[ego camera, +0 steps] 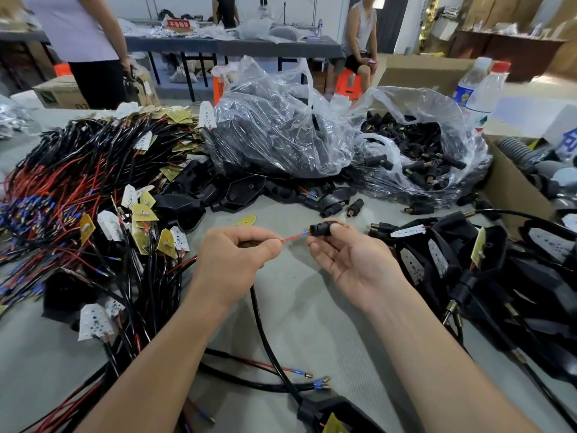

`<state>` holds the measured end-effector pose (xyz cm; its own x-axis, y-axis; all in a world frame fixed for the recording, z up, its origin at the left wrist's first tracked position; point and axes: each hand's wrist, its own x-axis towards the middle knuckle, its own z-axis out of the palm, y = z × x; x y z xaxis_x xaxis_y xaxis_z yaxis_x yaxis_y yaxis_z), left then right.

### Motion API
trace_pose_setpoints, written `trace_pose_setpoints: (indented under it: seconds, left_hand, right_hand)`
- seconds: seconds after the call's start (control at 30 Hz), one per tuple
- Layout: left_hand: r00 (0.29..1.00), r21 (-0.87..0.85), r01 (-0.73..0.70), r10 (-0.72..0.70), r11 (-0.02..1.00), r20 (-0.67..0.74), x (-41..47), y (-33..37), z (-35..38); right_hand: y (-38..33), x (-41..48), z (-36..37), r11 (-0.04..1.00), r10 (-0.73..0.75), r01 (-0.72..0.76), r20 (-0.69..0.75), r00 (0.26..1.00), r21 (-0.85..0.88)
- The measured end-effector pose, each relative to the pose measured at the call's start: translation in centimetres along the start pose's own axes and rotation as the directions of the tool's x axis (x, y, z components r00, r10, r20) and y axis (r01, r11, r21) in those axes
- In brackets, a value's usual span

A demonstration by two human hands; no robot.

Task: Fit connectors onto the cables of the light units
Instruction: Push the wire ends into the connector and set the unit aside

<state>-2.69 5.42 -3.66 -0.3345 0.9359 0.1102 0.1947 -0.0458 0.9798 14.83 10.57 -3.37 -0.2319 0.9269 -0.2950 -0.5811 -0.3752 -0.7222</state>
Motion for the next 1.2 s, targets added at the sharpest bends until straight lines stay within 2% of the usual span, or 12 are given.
trace_pose_setpoints:
  seconds: [0.3,0.53,0.6,0.73,0.93,1.07,1.2]
  left_hand:
    - [1.0,-0.063,-0.028,0.028,0.998,-0.008,-0.3,0.6,0.2]
    - [0.997,-0.087,-0.071,0.069,0.994,-0.026,-0.3,0.8,0.1]
    - [0.995,-0.022,-0.095,0.095,0.995,-0.024,-0.4,0.8,0.2]
    - [0.979,0.269,-0.199,0.203,0.942,0.014,-1.0,0.4,0.7]
    - [0.98,0.19,-0.197,0.198,0.962,0.012,-1.5,0.1,1.3]
    - [0.965,0.436,-0.246,0.261,0.866,0.026,-0.7,-0.3,0.8]
    - [0.981,0.443,-0.19,0.148,0.876,0.127,-0.2,-0.9,0.7]
  right_hand:
    - [-0.6,0.1,-0.8,0.991,0.043,-0.035,0.06,0.997,-0.129]
    - [-0.7,0.1,-0.8,0.991,0.047,-0.035,0.09,0.995,-0.127]
    - [-0.8,0.0,-0.7,0.993,0.044,-0.03,0.115,0.992,-0.115]
    - [-0.5,-0.5,-0.6,0.989,0.06,-0.031,0.198,0.978,-0.144]
    - [0.1,-0.8,-0.3,0.96,0.02,0.059,0.277,0.961,-0.274]
    - [-0.1,-0.6,-0.3,0.975,-0.047,0.093,0.218,0.975,-0.204]
    - [-0.4,-0.4,-0.3,0.987,-0.075,0.098,0.172,0.982,-0.128]
